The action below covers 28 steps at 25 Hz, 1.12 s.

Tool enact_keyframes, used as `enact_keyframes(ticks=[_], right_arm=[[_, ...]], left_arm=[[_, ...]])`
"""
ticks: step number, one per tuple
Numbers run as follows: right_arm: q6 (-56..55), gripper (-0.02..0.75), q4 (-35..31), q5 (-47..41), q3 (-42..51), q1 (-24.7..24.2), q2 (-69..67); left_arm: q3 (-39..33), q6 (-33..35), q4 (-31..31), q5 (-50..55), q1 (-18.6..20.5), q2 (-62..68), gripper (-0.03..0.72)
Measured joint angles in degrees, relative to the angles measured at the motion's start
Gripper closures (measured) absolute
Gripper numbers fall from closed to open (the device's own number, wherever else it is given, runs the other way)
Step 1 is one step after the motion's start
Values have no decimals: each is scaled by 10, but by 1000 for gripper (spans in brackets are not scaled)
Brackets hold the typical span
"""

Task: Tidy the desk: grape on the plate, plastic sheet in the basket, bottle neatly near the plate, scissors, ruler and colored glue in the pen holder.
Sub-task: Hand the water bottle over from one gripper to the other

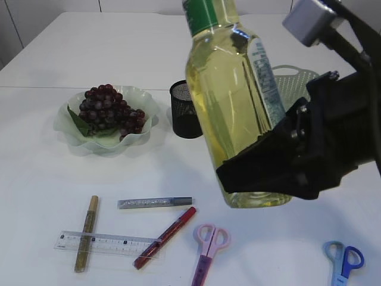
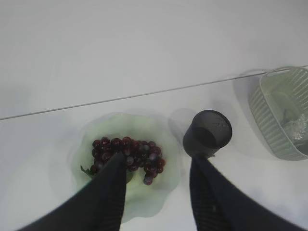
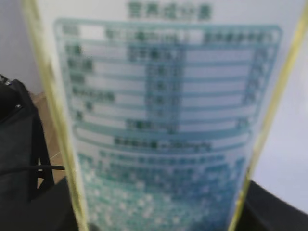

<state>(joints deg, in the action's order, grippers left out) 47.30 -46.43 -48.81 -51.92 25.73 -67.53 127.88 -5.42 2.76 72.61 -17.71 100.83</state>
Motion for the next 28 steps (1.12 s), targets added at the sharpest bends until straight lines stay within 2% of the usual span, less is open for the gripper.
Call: enact_keyframes(ticks=[5, 9, 11, 16, 20, 24, 28], right_arm=[[159, 265, -142, -8, 31, 0, 0], [212, 265, -177, -7, 40, 0, 0], [233, 265, -187, -8, 41, 0, 0], [247, 265, -197, -8, 41, 0, 0], [255, 265, -201, -8, 41, 0, 0], [257, 265, -209, -10, 41, 0, 0], [269, 265, -227, -26, 41, 0, 0]], left_arm=[[0, 19, 3, 0, 0, 0, 374], [-40, 54, 22, 0, 0, -10, 377], [-83, 76, 39, -9, 0, -22, 377], [-217, 156, 98, -122, 0, -92, 377], [-340, 233, 172, -222, 0, -160, 380], [-459, 342, 269, -299, 0, -212, 381], [-556, 500, 424, -327, 19, -244, 386]])
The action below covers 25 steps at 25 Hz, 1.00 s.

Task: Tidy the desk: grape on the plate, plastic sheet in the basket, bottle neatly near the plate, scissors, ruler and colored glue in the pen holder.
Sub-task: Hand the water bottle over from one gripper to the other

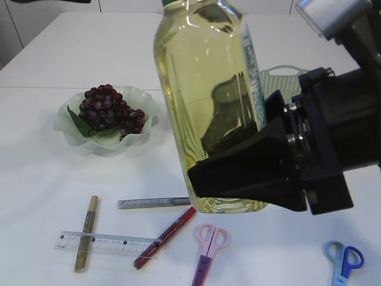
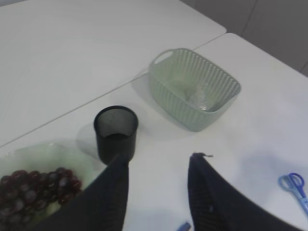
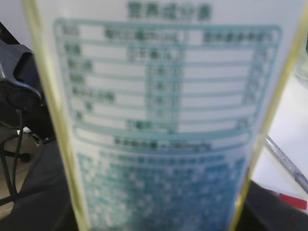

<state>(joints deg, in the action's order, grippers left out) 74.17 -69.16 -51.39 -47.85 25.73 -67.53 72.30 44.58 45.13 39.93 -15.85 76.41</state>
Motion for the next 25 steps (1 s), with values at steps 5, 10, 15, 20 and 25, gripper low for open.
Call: enact_keyframes(ticks=[5, 10, 15, 20, 25], right_arm=[[3, 265, -7, -12, 0, 0, 0], [8, 265, -16, -22, 0, 0, 0], [13, 265, -29, -26, 0, 0, 0], [18, 265, -32, -30, 0, 0, 0], [58, 265, -59, -65, 0, 0, -30]], left_arm=[[-80, 220, 219, 43, 56, -12, 389], [-137, 360, 377, 191, 142, -12, 390], [-160, 411, 429, 269, 186, 2, 390], [-167, 430, 430, 276, 164, 2, 390], [-199, 465, 447, 280, 157, 2, 390]])
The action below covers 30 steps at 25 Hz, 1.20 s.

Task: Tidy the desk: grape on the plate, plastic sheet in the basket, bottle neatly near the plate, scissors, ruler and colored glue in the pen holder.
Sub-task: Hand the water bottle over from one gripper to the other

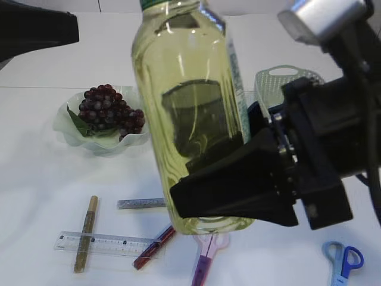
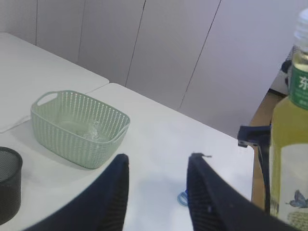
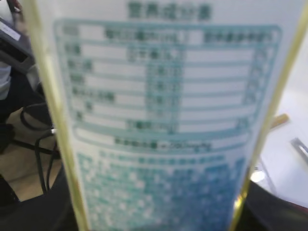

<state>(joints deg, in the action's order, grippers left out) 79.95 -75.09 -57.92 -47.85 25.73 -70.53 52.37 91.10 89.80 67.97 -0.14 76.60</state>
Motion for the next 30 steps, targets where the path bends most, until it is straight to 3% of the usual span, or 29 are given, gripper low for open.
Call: enact_keyframes(ticks=[7, 18, 30], right_arm=[[129, 265, -97, -27, 0, -5, -63], [196, 265, -125, -65, 0, -94, -110], [231, 265, -144, -66, 0, -111, -175]], left_arm=[[-13, 16, 10, 0, 0, 2, 390], [-13, 23, 23, 0, 0, 2, 390], [-13, 45, 40, 0, -50, 2, 390]])
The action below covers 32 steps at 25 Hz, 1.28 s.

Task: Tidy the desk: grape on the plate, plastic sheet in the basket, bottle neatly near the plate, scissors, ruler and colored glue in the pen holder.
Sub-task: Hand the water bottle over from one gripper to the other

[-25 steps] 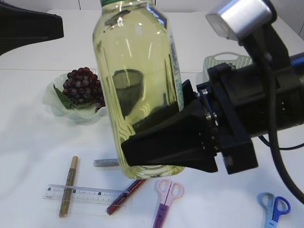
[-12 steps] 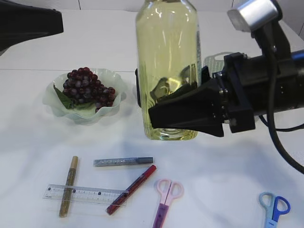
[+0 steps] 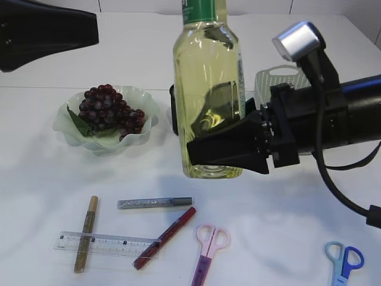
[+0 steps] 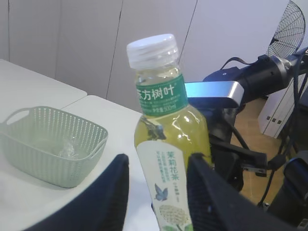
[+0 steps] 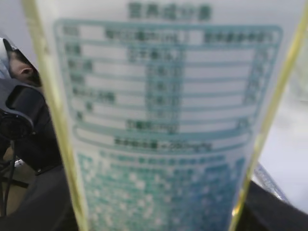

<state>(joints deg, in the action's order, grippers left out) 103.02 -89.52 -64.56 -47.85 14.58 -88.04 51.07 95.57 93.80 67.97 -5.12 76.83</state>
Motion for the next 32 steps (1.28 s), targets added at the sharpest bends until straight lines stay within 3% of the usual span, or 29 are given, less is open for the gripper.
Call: enact_keyframes(ticks=[5, 11, 17, 20, 25, 32], right_arm=[[-12, 265, -15, 1, 0, -23, 0], [-16, 265, -26, 1, 0, -25, 0], [-16, 265, -37, 1, 0, -25, 0], [-16, 265, -48, 1, 0, -25, 0], [-18, 265, -55, 1, 0, -25, 0], [-54, 266, -53, 1, 0, -25, 0]], left_arm=[[0, -4, -15, 0, 0, 0, 390], [0, -59, -15, -31, 0, 0, 390], [0, -74, -16, -33, 0, 0, 384], [0, -83, -16, -34, 0, 5, 309], [0, -96, -5, -18, -7, 36, 123], [2, -90, 32, -12, -78, 98, 91]])
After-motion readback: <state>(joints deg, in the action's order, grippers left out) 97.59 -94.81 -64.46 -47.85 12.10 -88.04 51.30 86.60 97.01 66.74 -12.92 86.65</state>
